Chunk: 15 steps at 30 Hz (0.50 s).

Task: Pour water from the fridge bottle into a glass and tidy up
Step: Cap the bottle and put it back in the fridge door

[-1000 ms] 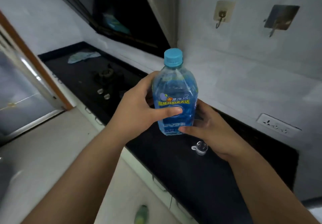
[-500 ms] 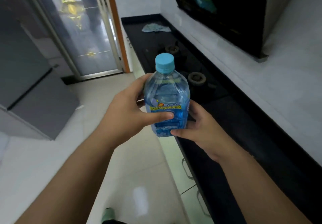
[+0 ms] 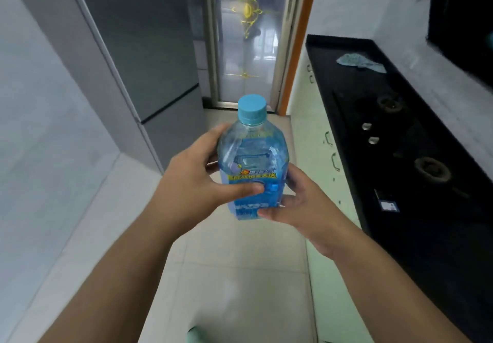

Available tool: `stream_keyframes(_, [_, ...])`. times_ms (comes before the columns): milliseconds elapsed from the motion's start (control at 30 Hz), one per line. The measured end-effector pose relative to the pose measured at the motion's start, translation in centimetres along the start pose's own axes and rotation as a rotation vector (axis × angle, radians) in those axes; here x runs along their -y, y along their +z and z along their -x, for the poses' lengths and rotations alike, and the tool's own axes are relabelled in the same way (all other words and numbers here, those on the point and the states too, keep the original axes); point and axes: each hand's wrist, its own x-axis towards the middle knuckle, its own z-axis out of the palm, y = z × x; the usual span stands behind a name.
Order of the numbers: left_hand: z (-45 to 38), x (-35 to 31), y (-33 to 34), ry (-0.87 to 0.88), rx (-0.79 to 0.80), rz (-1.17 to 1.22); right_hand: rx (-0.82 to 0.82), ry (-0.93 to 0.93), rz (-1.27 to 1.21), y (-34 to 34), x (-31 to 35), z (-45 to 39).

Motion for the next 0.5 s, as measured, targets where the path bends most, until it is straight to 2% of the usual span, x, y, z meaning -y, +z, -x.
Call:
stream_keyframes(233, [-0.7, 6.3, -11.2, -0.02, -0.1, -0.034, 0.125, -0.016, -0.042, 10.8, -0.6, -9.2])
stream_keyframes(500, [-3.8, 12.5, -18.7, -0.096, -0.217, -0.028, 0.26, 0.022, -0.031, 17.2, -0.8, -19.3])
